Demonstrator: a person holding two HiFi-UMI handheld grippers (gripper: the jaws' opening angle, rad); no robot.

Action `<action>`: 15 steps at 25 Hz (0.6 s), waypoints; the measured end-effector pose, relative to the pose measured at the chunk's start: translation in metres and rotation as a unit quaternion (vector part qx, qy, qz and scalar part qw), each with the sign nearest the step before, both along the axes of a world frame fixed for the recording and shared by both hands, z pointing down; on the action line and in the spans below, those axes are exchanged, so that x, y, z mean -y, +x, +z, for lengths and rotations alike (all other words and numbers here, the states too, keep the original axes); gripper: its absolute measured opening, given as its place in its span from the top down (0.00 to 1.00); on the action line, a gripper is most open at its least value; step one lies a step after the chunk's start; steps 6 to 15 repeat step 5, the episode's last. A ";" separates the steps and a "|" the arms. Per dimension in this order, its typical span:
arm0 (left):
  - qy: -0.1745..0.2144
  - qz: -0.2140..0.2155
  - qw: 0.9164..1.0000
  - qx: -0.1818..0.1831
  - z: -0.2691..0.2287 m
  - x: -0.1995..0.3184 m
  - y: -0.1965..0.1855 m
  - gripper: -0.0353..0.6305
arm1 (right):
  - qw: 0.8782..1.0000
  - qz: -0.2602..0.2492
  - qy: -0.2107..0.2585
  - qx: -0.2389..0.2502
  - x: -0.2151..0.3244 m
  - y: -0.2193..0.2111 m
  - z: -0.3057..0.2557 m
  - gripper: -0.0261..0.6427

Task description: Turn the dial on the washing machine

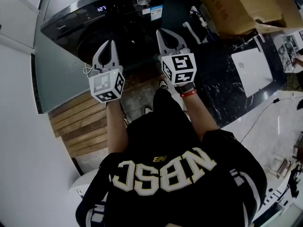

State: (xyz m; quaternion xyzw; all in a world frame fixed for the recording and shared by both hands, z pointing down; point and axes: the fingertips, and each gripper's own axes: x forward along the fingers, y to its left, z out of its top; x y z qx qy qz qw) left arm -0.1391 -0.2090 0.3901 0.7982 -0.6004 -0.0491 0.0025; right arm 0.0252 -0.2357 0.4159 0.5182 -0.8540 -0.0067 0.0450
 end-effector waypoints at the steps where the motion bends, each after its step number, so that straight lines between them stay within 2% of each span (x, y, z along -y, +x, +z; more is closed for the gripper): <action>1: 0.002 0.000 1.000 -0.001 -0.002 0.003 -0.001 0.93 | 1.000 -0.009 -0.003 -0.009 0.002 -0.002 0.004 0.95; 5: 0.010 -0.008 1.000 0.006 -0.010 0.021 -0.018 0.93 | 0.995 -0.076 -0.019 -0.065 0.019 -0.027 0.023 0.95; 15: 0.010 -0.008 1.000 0.006 -0.010 0.021 -0.018 0.93 | 0.995 -0.076 -0.019 -0.065 0.019 -0.027 0.023 0.95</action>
